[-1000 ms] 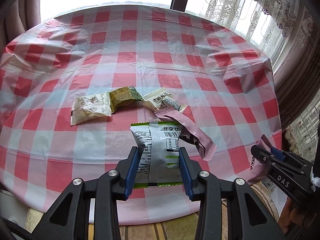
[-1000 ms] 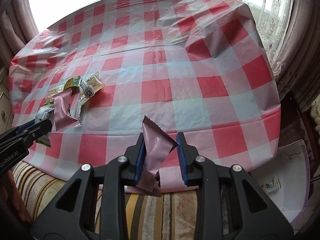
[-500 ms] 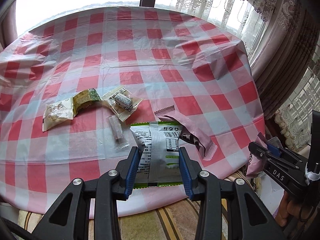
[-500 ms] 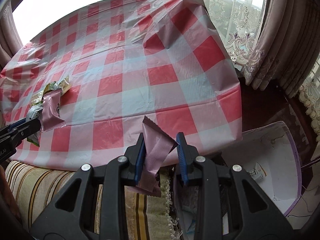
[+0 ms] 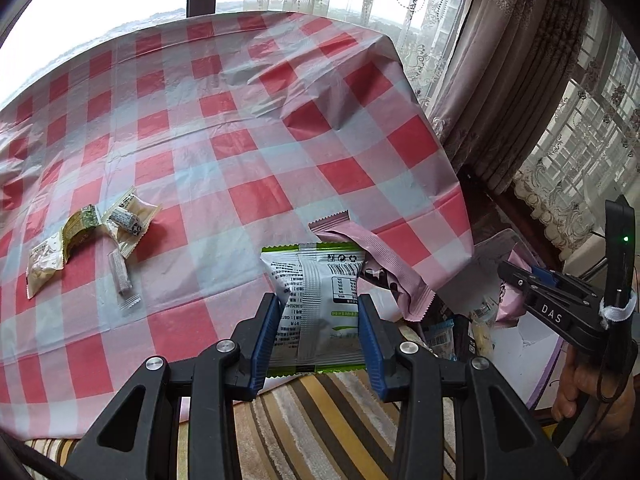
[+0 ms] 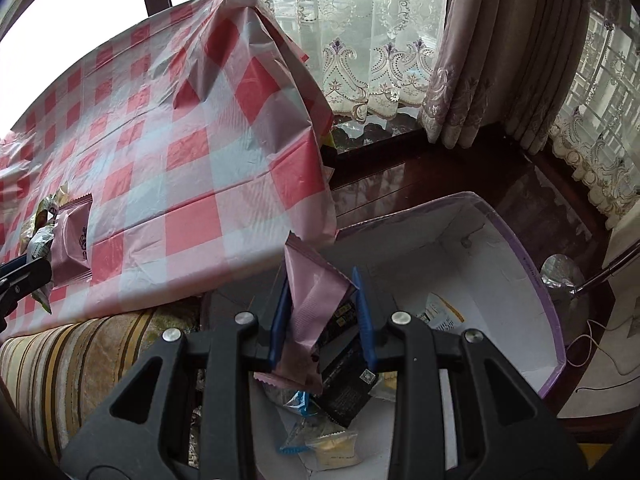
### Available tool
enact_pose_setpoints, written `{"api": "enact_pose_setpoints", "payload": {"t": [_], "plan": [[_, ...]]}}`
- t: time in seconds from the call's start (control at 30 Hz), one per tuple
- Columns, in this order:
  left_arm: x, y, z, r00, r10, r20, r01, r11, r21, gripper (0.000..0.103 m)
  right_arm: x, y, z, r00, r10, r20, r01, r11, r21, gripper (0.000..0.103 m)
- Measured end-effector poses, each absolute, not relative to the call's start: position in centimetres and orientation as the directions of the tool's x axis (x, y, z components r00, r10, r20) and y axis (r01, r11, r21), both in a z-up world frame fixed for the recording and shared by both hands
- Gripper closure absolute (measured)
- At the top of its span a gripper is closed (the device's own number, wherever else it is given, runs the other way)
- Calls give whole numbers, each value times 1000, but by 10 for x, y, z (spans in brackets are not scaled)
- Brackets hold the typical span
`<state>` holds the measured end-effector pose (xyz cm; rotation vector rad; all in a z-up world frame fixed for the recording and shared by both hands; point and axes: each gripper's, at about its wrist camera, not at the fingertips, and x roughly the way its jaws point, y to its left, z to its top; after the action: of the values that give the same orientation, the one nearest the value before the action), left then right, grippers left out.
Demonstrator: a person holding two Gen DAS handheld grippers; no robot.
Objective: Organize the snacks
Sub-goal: 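Carry the biscuit bag and pink cake over the white box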
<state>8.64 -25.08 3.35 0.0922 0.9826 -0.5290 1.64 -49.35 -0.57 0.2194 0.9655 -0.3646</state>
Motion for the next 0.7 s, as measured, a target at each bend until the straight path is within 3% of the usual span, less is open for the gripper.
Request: {"api": "enact_pose_setpoints", "payload": {"t": [0.7], "plan": [[57, -341, 19, 301, -440, -846, 636, 754, -166, 62, -43, -555, -35, 435, -246, -866, 522, 853, 19, 68]]}}
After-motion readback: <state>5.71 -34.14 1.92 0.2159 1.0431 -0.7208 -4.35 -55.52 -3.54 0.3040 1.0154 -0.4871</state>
